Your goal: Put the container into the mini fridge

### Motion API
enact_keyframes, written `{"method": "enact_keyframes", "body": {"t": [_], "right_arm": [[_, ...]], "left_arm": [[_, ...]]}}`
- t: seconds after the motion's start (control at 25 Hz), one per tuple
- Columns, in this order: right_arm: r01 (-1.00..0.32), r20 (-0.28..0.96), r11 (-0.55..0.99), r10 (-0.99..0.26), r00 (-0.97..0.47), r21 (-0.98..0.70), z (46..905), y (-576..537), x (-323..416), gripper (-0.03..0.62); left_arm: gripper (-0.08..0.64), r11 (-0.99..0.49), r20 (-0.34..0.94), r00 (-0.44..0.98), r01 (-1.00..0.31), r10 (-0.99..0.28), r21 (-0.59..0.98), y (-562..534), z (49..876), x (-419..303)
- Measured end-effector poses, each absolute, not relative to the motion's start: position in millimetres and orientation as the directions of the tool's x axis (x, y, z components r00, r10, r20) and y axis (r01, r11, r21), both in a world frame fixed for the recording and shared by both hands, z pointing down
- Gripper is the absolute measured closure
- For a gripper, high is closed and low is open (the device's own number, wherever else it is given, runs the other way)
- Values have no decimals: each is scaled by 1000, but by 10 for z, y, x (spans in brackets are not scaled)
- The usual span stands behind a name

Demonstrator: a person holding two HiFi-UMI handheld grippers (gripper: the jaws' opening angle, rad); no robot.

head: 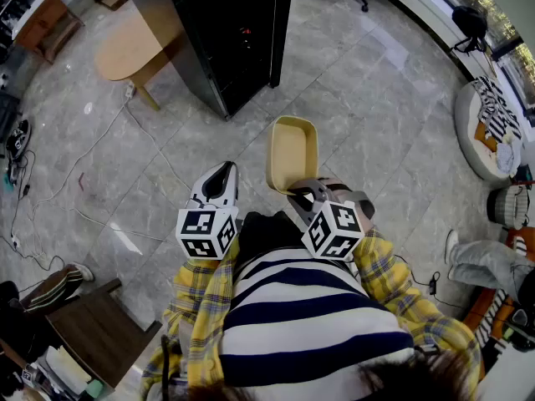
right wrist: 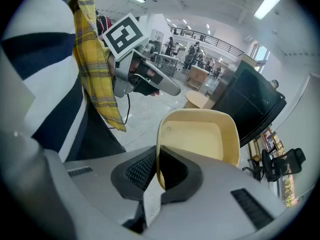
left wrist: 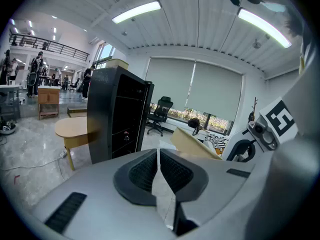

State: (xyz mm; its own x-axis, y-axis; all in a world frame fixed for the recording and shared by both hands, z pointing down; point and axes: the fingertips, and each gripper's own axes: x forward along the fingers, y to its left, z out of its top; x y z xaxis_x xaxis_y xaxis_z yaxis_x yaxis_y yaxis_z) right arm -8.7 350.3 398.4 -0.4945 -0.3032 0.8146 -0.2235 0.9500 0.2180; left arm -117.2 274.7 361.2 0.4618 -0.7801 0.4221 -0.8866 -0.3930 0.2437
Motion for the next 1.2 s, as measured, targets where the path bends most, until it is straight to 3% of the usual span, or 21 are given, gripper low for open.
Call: {"method": "enact_keyframes", "body": {"t": [0.48, 1.2], "right_arm": [[-202, 821, 958, -278, -498, 202, 4046, 3473, 8, 563], [-29, 815, 979, -184, -550, 201, 3983, 3265, 149, 563]], "left_arm": [[531, -362, 438, 433, -901, -788, 239, 2772, 3679, -1129], [531, -294, 421, 361, -931, -832, 217, 2694, 3582, -988]]}}
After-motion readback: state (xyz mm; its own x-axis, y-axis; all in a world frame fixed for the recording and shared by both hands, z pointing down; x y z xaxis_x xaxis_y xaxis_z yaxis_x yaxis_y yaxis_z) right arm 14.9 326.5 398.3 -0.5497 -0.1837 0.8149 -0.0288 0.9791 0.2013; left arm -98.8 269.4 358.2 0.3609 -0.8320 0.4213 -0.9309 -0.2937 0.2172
